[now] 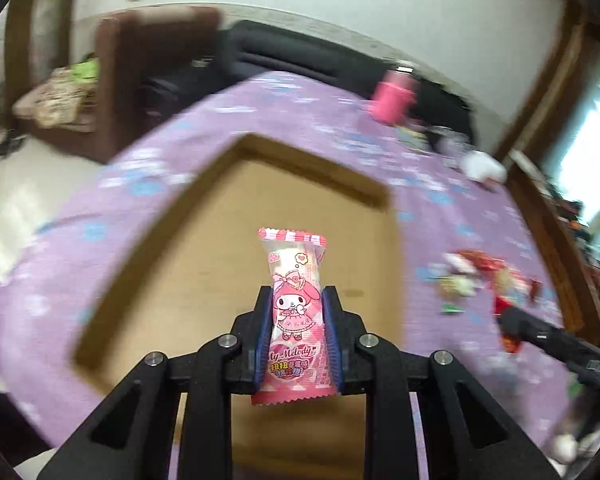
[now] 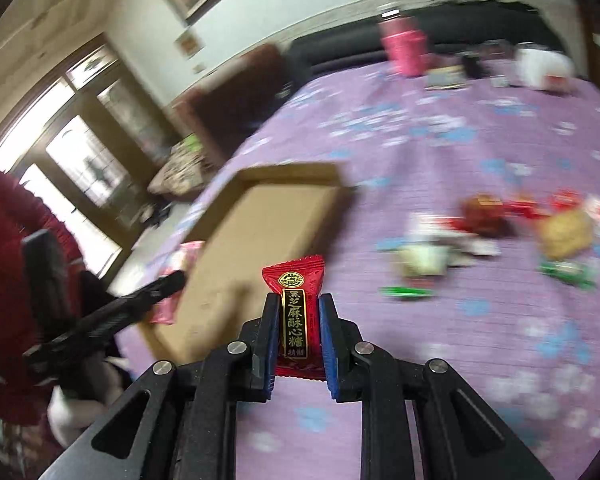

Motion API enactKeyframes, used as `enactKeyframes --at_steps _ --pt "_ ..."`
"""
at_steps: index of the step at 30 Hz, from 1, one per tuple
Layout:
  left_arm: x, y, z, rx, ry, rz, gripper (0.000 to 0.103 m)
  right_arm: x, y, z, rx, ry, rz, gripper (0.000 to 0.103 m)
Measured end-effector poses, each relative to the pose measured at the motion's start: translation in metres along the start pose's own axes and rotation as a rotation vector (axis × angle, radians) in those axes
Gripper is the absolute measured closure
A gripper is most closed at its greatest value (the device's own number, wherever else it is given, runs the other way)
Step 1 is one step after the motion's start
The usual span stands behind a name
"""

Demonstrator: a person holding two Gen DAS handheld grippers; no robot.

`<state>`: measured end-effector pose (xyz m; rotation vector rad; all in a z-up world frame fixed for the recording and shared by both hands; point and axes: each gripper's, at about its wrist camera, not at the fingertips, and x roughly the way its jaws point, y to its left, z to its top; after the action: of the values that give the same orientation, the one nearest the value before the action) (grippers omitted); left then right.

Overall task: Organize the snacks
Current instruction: 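Grasp the pink My Melody bar with left gripper while right grasps red sesame packet, then drop the pink bar and red packet into the cardboard tray with both grippers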

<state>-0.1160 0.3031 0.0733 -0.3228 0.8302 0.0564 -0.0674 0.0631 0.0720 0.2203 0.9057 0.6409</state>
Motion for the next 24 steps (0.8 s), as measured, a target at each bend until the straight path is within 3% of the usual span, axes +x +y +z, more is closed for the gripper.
enactKeyframes --at_steps 7,18,20,24 --pt "0.007 0.059 -0.005 -0.072 0.023 0.056 0.079 0.087 0.077 -0.001 -0.114 0.133 0.046 0.082" --pt "0.013 0.076 -0.007 -0.107 0.046 0.037 0.079 0.149 0.097 -0.013 -0.128 0.233 0.020 0.082" --pt "0.011 0.078 -0.007 -0.121 0.044 0.029 0.076 0.152 0.096 -0.016 -0.122 0.242 0.021 0.081" --pt "0.002 0.080 -0.004 -0.145 0.023 0.012 0.057 0.151 0.095 -0.016 -0.107 0.240 0.041 0.081"
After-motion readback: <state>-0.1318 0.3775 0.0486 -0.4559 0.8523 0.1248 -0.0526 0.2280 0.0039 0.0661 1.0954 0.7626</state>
